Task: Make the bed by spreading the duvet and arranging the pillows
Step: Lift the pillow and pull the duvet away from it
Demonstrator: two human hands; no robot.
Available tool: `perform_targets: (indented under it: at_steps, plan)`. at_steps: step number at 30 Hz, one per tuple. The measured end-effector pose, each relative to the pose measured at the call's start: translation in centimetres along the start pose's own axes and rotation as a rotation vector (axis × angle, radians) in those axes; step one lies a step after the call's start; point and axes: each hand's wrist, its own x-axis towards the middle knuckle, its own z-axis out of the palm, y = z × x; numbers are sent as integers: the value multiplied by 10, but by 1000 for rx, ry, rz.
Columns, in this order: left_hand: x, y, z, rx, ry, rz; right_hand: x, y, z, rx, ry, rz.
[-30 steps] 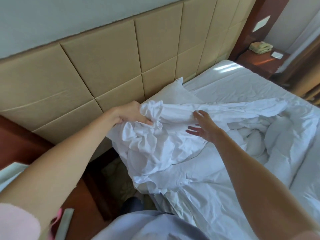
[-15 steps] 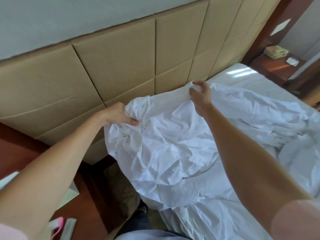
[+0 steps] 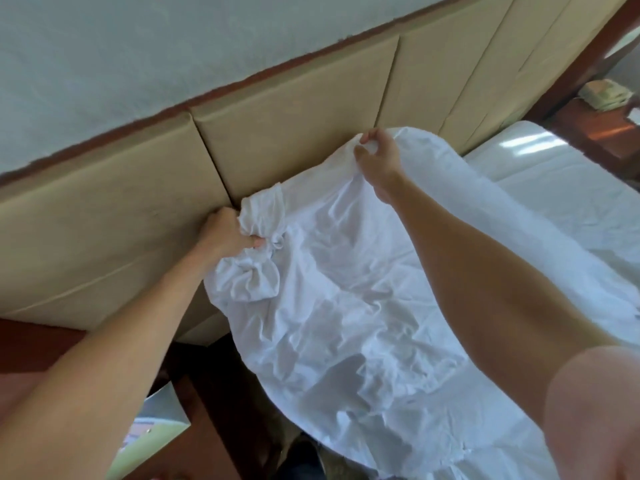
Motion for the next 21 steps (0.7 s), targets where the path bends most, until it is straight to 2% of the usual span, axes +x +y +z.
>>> perform_targets:
  at_steps: [5, 7, 11, 14, 21]
  plan:
    - [15, -19, 36, 225, -72, 18, 14, 38, 0, -82, -105, 121]
    - [18, -27, 43, 282, -40, 31, 13, 50, 0, -89, -190, 145]
    - [21, -34, 53, 299, 7, 31, -3, 62, -5, -99, -317, 227]
    - [18, -23, 60, 289, -53, 27, -19, 74, -18, -61, -341, 325]
    - [-13, 16, 100, 340, -191, 101, -72, 119, -75, -287, -417, 425]
